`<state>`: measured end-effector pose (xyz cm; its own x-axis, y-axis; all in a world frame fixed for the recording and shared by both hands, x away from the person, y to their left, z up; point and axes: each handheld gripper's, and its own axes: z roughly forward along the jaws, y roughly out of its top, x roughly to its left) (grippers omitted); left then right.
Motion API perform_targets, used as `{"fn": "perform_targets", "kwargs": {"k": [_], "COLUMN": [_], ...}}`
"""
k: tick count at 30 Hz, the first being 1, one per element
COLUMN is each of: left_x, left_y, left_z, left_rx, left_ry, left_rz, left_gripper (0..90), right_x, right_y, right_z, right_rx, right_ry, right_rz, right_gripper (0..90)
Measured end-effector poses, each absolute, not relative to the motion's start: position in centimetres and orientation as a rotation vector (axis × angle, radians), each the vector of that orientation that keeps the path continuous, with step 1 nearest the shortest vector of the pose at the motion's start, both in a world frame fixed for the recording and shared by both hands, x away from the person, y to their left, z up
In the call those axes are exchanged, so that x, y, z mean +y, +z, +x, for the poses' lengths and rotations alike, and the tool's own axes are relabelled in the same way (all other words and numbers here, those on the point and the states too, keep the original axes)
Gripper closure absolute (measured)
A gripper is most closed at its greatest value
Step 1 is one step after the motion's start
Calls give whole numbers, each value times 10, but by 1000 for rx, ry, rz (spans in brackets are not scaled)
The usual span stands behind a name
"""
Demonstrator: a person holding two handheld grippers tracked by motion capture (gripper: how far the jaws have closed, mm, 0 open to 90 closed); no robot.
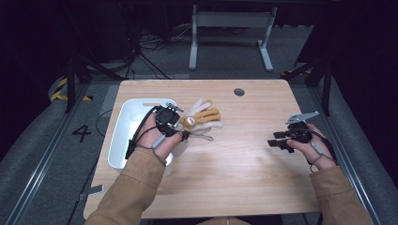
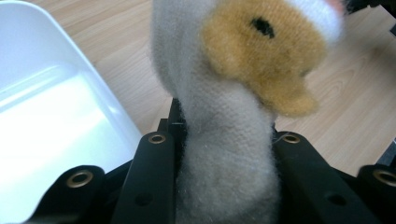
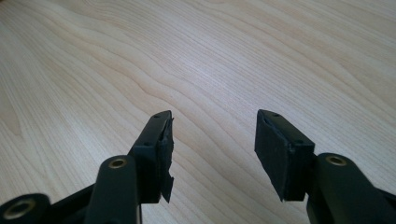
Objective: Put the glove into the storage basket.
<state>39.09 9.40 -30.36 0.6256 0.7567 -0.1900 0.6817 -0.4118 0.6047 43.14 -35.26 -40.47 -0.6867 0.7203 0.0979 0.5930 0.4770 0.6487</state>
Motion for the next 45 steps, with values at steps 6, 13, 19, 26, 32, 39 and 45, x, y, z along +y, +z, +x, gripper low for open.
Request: {"fn": "perform_targets", "kwargs": {"k": [6, 13, 19, 26, 32, 39, 45], "left_x": [106, 118, 129, 140, 146, 158, 168], "left_y": [-301, -301, -301, -301, -302, -307, -318], "left_z": [394, 396, 398, 399, 399, 400, 406], "left_rx": [1188, 1252, 1296, 1360, 1424, 1506, 1575], "left_ry": [165, 202, 225, 248, 274, 296, 310], "left_rz": [2119, 2063, 2030, 1984, 1959, 1902, 1844], "left_gripper": [712, 712, 710, 709, 709, 709, 709], "right_x": [-353, -354, -354, -355, -352, -350, -347], "right_y": [-408, -408, -409, -410, -410, -418, -426], "right_z": [432, 432, 432, 432, 434, 437, 441], "right_rx": [2541, 2536, 2539, 2536, 2548, 2565, 2581], "right_ry": [998, 998, 1006, 1006, 1003, 995, 949], "right_rz": [1148, 1156, 1165, 1174, 1159, 1163, 1157], "right_gripper": [477, 475, 470, 470, 470, 470, 470]}}
